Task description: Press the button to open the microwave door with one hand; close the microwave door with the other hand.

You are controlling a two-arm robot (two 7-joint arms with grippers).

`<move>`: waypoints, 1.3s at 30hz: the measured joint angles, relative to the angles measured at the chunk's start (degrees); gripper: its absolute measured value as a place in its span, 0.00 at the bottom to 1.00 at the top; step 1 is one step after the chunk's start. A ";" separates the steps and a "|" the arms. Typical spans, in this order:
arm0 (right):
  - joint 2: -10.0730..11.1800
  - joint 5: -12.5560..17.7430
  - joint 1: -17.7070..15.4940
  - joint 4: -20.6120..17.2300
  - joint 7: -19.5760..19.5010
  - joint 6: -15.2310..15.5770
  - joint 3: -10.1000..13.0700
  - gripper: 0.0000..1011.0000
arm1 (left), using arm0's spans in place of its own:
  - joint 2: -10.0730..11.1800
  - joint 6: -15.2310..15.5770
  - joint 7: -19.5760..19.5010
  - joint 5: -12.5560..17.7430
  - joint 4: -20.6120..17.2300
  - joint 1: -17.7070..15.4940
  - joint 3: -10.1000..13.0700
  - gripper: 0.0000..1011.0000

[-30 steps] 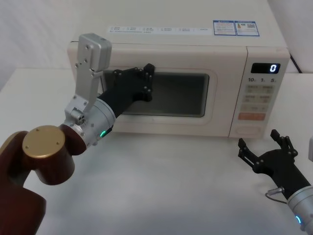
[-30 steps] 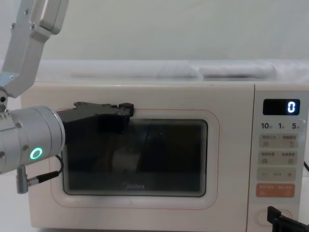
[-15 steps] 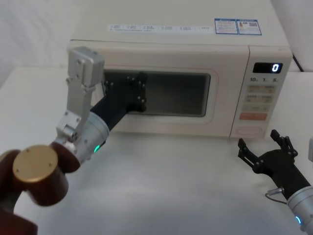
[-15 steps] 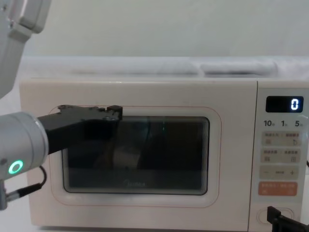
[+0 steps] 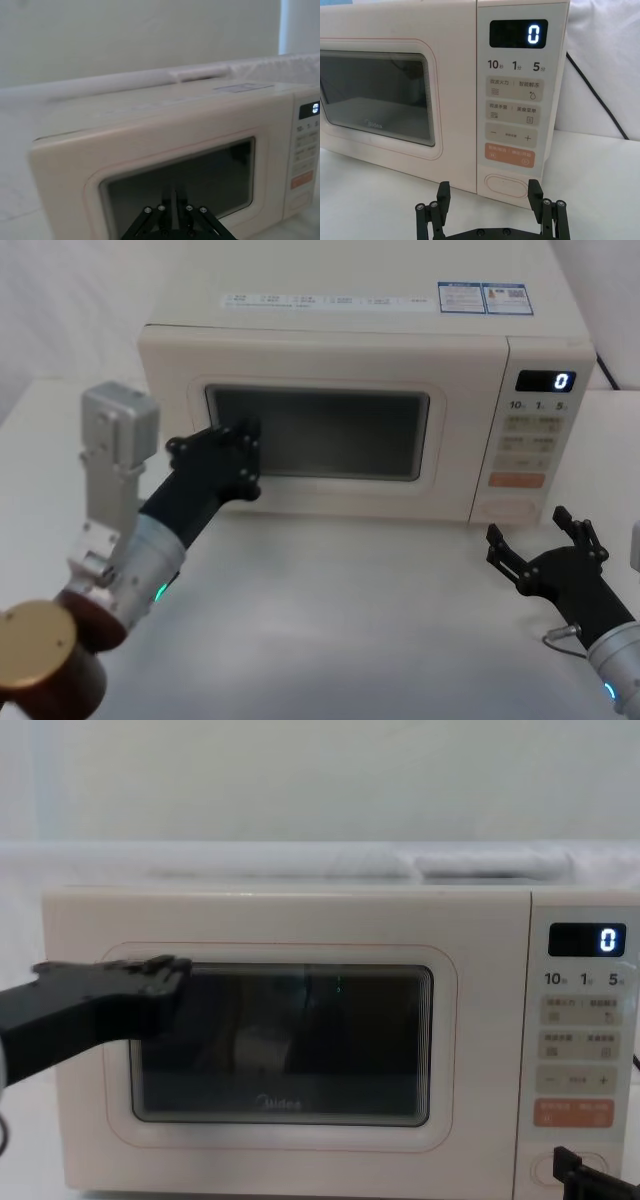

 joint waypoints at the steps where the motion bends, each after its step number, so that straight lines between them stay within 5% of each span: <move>1: 0.00 0.00 0.00 0.00 0.00 0.00 0.00 0.99 | -0.12 -0.44 0.20 -0.04 -0.32 1.00 -0.70 0.09; 15: 0.00 0.00 0.00 0.00 0.00 0.01 0.00 0.99 | -1.18 -3.94 1.31 -0.45 -0.69 10.21 -6.83 0.55; 30: 0.00 0.00 0.00 0.00 0.00 0.00 0.00 0.99 | -2.92 -5.12 1.64 0.09 1.78 14.35 -9.38 0.97; 39: 0.00 0.00 0.00 0.00 0.00 0.00 0.00 0.99 | -3.14 -4.83 1.82 0.43 2.34 14.50 -9.41 0.99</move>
